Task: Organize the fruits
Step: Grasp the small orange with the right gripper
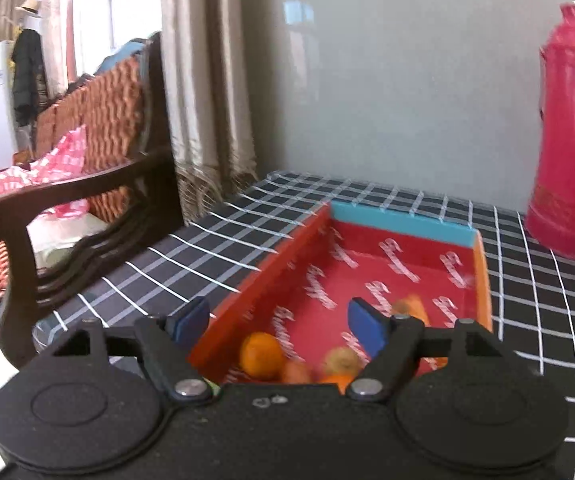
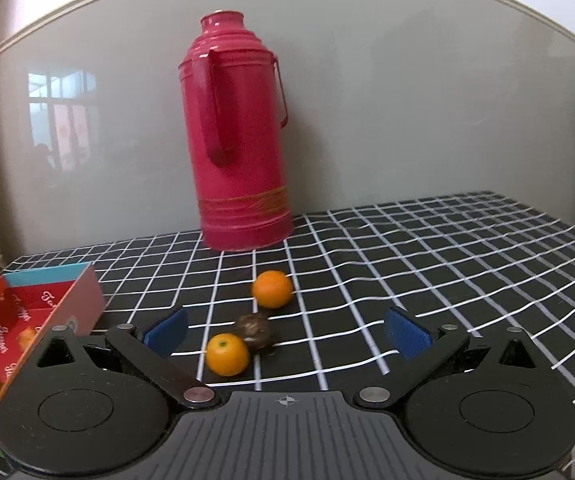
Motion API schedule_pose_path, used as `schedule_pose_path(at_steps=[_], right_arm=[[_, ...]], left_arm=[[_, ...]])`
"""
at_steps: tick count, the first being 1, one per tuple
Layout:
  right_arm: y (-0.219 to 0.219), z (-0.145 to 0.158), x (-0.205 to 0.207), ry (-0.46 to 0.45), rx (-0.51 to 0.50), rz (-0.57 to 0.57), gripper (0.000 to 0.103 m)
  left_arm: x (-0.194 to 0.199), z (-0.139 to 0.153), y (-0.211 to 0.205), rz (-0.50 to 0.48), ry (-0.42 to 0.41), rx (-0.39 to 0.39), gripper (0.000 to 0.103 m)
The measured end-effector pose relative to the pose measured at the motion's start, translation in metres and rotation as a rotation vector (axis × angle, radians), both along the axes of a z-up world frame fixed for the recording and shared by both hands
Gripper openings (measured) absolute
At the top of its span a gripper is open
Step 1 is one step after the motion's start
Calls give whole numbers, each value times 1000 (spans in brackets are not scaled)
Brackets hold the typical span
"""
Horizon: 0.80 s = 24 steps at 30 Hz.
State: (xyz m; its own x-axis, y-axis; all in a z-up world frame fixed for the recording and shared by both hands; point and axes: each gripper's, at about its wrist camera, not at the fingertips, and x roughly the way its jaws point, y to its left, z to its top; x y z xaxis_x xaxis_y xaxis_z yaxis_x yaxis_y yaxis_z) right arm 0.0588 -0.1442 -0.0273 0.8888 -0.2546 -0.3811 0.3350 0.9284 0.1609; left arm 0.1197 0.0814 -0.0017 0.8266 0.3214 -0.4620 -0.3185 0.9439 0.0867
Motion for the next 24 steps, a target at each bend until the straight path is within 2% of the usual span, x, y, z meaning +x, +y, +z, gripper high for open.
schedule_pose_path(at_steps=[5,10,11,13,14,17,24], right_arm=[[8,-7,16,33,29,27,103],[18,-16,33,70,32,51,101],[20,-17,35,75,32,55,97],[21,-20,40,91,41,75,65],[21,-22,43,107,53,86,63],[19,-29,50,146,90,78,63],[13,-32,57,152,129,66,63]], left_arm=[[-4,8,24,51,-34,-4,75],[1,10,48,85,-22,-27,76],[2,9,52,93,-20,-31,76],[3,9,58,106,-17,-34,77],[3,9,61,114,-16,-39,77],[1,10,70,130,-16,-52,77],[-2,9,73,134,-14,-37,79]])
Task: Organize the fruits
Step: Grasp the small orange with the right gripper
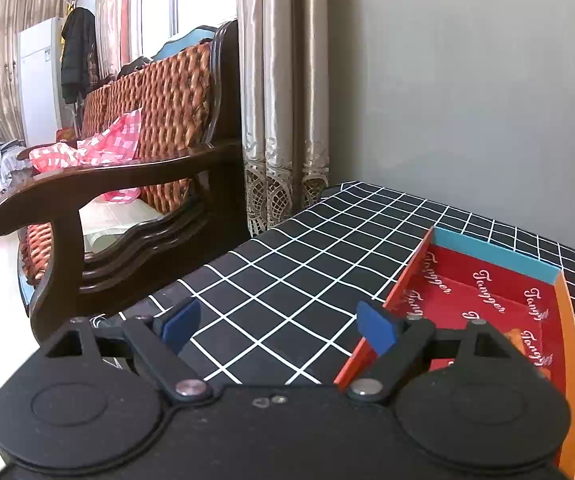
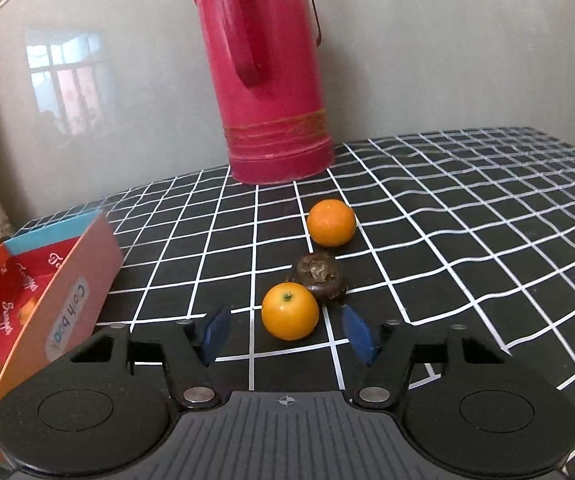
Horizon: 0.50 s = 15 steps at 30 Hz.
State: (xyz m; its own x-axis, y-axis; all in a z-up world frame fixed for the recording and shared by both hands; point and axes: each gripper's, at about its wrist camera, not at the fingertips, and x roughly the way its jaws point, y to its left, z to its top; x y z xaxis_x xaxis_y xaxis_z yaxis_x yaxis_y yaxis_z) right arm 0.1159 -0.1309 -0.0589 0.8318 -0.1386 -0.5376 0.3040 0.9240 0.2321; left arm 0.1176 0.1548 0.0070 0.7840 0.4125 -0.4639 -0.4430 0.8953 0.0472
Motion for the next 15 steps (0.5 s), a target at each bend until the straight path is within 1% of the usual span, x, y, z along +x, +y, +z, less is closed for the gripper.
schedule_pose_path(at_steps=[1,2,3,4,5,6,9,15], right_arm=[[-1,0,1,4,12,1,61],[-2,-1,2,6,21,4,57],[-2,-1,3,10,27,12,46],[-1,-2,5,14,15,11,38],[1,-1,6,20,-7,11,34],[3,-1,8,22,-15,16,33],[6,-2,8,25,-34,31,32],[11,0,4,15,-36,71,32]], left_arm=[[1,0,1,2,0,2,79],[0,0,1,4,0,3,79],[0,0,2,6,0,4,79],[0,0,3,7,2,4,79],[1,-1,4,7,5,5,79],[1,-1,5,7,9,5,79],[1,-2,5,11,14,3,79],[1,-2,5,9,15,4,79]])
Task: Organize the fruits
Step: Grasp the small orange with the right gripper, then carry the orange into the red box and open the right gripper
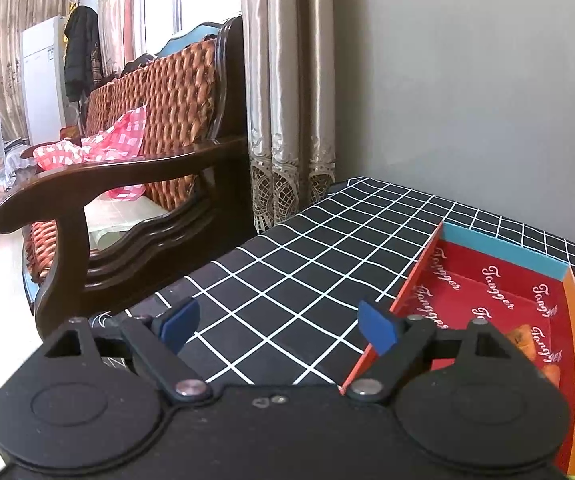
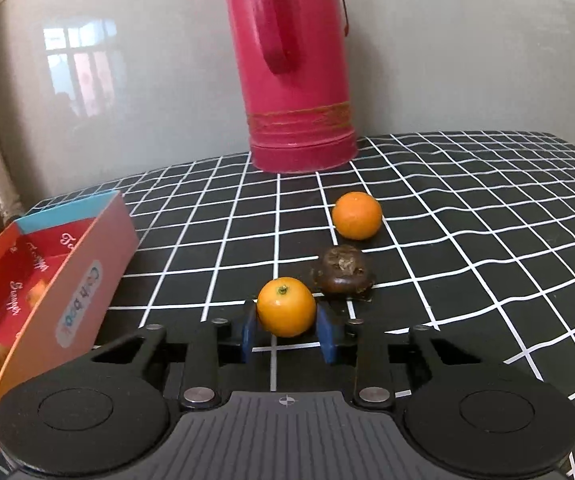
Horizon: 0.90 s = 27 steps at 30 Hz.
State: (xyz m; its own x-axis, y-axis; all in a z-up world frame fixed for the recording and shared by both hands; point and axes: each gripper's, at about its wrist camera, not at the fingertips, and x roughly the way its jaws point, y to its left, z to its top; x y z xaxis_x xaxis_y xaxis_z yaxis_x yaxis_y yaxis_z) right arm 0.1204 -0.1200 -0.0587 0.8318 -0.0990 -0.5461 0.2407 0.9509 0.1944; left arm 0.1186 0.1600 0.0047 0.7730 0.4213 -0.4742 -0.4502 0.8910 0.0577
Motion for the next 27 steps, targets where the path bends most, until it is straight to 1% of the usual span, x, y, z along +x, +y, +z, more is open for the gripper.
schedule_pose_path(at_steps=[5,10,13,16,20,23,27], right_arm=[[6,10,-5,-35,-19,32,32],[17,22,-14,-105,-18,96,32],[29,29,-20,-161,-13,169,32],[43,36,-29,-222,-6,265,32],[64,43,-41,-286,-29,395,32],[81,44,-45,-293,-62,488,32],[97,37,-47,-265,-90,555,33]], left_arm=[[0,0,1,6,2,-2,79],[1,-1,5,23,15,-10,80],[0,-2,10,35,21,-17,80],[-1,-2,15,48,25,-25,80],[-2,-2,17,53,27,-26,80],[-3,-2,17,50,26,-26,80],[-3,-2,15,44,26,-21,80]])
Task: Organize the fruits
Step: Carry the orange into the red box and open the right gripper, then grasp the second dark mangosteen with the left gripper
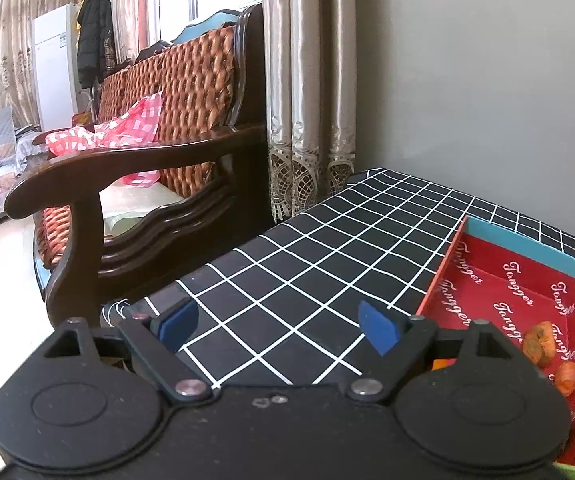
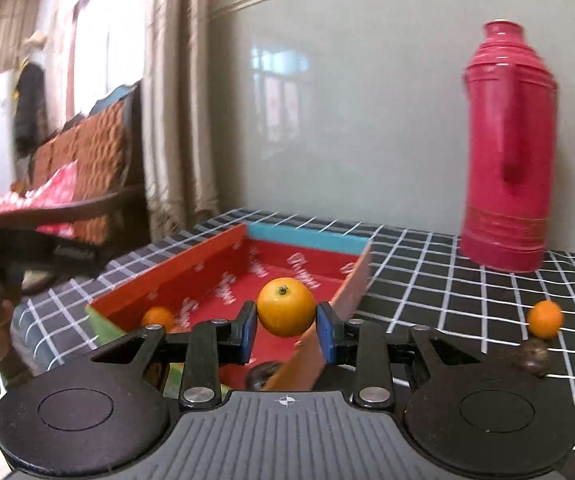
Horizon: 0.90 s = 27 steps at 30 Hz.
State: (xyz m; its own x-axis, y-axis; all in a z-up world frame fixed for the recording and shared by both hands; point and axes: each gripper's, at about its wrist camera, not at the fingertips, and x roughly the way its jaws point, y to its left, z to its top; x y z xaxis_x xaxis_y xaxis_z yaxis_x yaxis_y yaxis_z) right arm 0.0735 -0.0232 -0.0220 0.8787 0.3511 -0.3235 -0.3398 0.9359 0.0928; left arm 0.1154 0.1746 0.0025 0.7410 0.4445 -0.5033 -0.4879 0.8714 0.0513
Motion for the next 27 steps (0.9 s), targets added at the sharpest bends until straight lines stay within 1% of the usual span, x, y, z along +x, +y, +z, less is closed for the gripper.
schedule_pose_path(at_steps=[4,8,9,10,11,12,13,15,17,18,20,22,25,27], right_arm=[[11,-2,0,-15,-27,34,33],[20,-7,3,-45,-72,12,33],[21,-7,2,-49,-76,6,39],[21,-7,3,-52,-74,0,59],[20,-7,2,-60,-67,-16,71],[16,-5,0,-78,-55,-40,88],[12,-3,-4,-108,-41,-73,92],[6,0,-10,-147,-28,-110,93],[0,4,-14,-173,-37,-147,93],[-4,4,-16,-185,-43,-166,95],[-10,5,-20,-199,-60,-208,101],[-19,6,-24,-214,-81,-263,103],[-32,7,-27,-207,-121,-338,103],[-42,6,-27,-187,-143,-390,103]], left_arm=[[0,0,-2,-3,0,7,80],[1,-1,-3,-2,2,8,81],[1,-1,-3,-2,2,7,81],[1,-1,-3,-3,2,8,81],[1,-1,-4,-4,2,8,81],[1,-1,-4,-6,2,8,81],[0,-1,-5,-8,2,8,81],[0,-1,-7,-12,1,9,81],[1,-1,-10,-17,1,10,81],[1,-1,-12,-21,1,10,81],[1,0,-17,-33,-1,11,81],[1,1,-25,-50,-9,17,81],[1,3,-40,-89,-25,27,81],[0,4,-56,-132,-38,36,83]])
